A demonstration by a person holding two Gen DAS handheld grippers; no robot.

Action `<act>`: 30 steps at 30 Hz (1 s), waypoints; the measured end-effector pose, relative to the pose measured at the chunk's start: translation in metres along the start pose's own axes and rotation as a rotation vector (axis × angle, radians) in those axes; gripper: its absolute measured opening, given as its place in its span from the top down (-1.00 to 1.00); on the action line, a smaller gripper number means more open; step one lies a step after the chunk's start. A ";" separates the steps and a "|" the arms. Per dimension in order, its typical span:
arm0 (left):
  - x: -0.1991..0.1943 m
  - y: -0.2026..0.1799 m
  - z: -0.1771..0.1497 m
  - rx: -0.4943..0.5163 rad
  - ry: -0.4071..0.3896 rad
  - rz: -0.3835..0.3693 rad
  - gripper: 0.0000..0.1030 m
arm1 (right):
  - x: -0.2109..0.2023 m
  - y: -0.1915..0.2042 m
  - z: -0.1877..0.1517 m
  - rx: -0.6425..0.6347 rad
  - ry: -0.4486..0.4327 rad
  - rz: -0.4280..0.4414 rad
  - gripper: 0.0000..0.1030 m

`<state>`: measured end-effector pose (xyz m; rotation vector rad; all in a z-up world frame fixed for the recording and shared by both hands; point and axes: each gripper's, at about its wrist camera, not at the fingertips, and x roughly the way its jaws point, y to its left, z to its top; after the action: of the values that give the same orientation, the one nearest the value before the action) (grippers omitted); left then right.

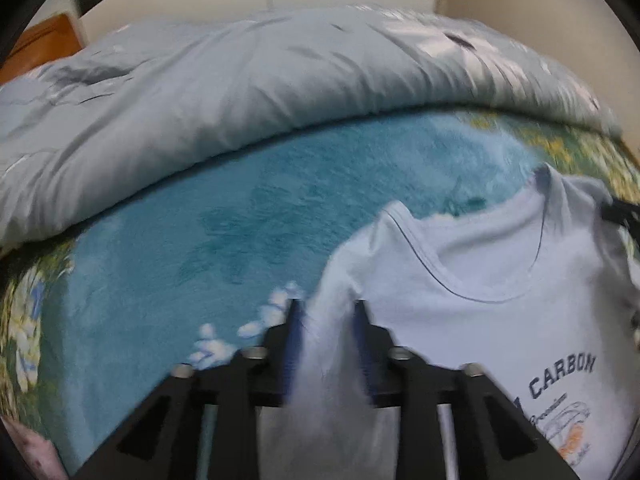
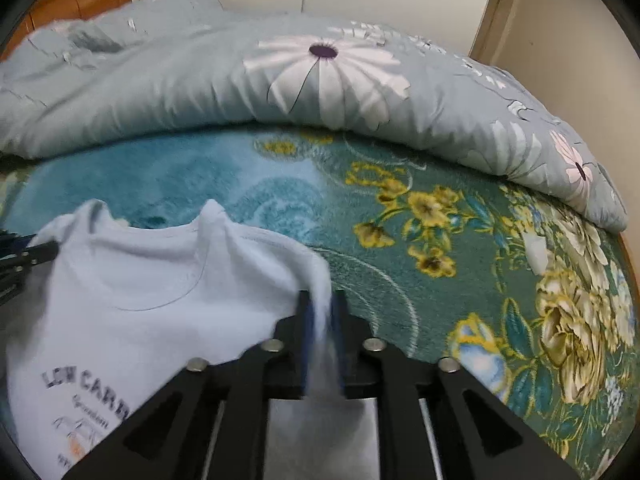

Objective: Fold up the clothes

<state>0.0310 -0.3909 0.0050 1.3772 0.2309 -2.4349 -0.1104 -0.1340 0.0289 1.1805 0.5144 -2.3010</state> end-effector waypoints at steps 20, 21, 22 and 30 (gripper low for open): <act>-0.112 -0.035 -0.122 -0.275 -0.053 -0.277 -0.19 | -0.153 -0.259 -0.254 0.670 0.018 -0.174 0.20; -0.115 -0.038 -0.125 -0.279 -0.051 -0.286 -0.19 | -0.155 -0.267 -0.263 0.712 0.021 -0.160 0.20; -0.118 -0.040 -0.129 -0.280 -0.051 -0.289 -0.19 | -0.154 -0.273 -0.271 0.745 0.025 -0.144 0.20; -0.125 -0.043 -0.156 -0.309 -0.027 -0.300 -0.22 | -0.131 -0.262 -0.288 0.817 0.026 0.010 0.56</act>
<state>0.1995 -0.2788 0.0299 1.2440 0.8224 -2.5105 -0.0148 0.2652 0.0049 1.5408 -0.4889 -2.5556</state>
